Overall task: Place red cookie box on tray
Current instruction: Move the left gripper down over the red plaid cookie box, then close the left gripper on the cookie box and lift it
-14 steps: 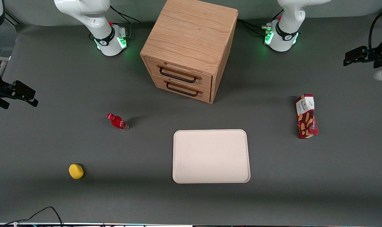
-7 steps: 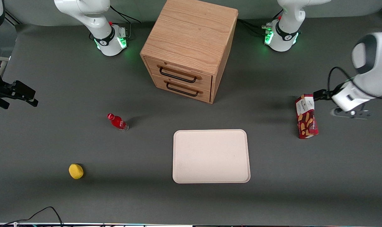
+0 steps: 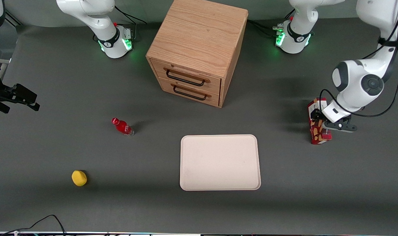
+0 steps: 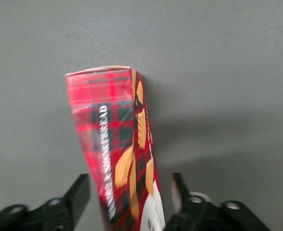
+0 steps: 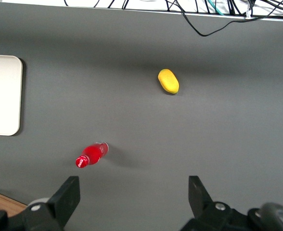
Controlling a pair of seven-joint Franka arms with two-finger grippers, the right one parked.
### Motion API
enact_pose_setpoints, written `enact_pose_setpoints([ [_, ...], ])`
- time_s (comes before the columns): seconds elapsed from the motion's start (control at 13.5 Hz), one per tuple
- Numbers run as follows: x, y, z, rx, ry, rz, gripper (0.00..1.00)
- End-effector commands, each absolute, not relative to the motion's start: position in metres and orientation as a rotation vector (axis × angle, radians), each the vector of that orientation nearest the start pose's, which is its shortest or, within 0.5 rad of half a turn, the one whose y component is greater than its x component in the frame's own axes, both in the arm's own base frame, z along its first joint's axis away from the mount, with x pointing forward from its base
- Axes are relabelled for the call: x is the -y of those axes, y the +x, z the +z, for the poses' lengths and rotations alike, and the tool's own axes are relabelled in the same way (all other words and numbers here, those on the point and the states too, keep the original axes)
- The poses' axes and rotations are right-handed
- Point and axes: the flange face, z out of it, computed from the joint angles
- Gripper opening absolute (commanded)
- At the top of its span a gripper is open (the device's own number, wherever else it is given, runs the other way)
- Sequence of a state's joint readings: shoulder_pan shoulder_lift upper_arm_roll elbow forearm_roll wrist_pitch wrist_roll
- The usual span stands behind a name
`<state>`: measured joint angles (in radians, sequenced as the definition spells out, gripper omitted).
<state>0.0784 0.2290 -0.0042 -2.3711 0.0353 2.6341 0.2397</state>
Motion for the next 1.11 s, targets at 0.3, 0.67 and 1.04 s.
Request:
enact_pose_setpoints([
  [0.3, -0.039, 0.516, 0.247, -0.307, -3.109, -0.069, 0.0],
  [0.67, -0.032, 0.563, 0.387, -0.218, -3.192, 0.127, 0.0],
  [1.04, 0.071, 0.619, 0.529, 0.031, -3.227, 0.2, 0.0],
])
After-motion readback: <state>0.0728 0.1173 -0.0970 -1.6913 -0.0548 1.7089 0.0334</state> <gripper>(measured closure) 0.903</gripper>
